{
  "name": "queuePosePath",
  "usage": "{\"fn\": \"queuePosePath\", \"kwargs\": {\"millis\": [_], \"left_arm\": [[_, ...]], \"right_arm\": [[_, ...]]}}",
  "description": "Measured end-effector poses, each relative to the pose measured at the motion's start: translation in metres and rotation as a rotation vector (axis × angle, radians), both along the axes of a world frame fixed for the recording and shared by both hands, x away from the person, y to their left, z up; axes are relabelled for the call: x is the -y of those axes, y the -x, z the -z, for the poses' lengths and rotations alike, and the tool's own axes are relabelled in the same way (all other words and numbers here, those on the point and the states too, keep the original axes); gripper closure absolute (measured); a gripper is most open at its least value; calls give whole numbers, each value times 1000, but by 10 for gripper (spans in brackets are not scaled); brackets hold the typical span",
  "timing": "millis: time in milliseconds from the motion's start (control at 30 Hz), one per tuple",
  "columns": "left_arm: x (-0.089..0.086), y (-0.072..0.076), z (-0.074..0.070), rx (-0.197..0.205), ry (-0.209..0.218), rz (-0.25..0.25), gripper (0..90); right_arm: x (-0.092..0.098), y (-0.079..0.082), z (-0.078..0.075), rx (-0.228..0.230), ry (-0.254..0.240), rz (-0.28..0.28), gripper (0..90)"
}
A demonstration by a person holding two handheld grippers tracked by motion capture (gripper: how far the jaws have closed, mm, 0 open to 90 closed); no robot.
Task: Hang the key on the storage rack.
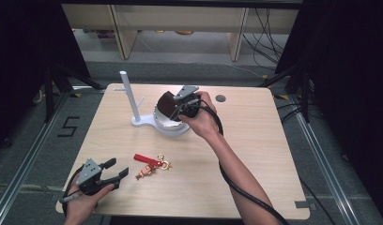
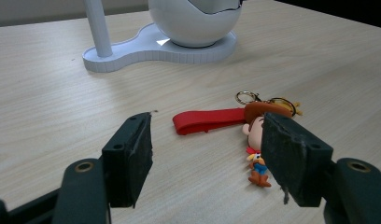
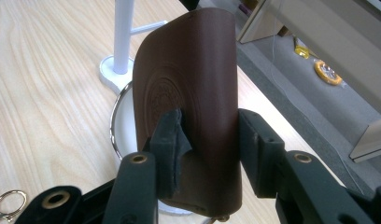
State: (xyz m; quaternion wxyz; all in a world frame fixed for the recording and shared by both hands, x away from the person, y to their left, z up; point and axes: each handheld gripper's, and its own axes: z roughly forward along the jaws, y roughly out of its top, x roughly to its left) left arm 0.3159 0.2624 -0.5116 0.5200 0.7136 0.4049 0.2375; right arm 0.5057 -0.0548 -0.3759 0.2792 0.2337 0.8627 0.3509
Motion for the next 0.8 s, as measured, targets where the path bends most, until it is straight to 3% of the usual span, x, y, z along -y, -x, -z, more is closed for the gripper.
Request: {"fn": "queuePosePath", "kwargs": {"millis": [167,233,467,500,700,800], "left_arm": [[0,0,0,0,4,-3,335],[0,0,0,-1,2,-2,335],[0,0,0,-3,-2,-6,335],[0,1,0,-8,-1,-10,335],[0,0,1,7,7,-5,335],[0,0,1,7,5,-4,335]], "right_arm": [[-3,-4,6,0,-1,-9,622],[-4,-4,8,-25,-5,-1,622],[-5,-8,12,-21,9,-7,621],[-5,-8,12,-40,10,-6,621],[-8,-13,15,-25,15,-12,621],[-9,-14,16,-46,19,-8,620]]}}
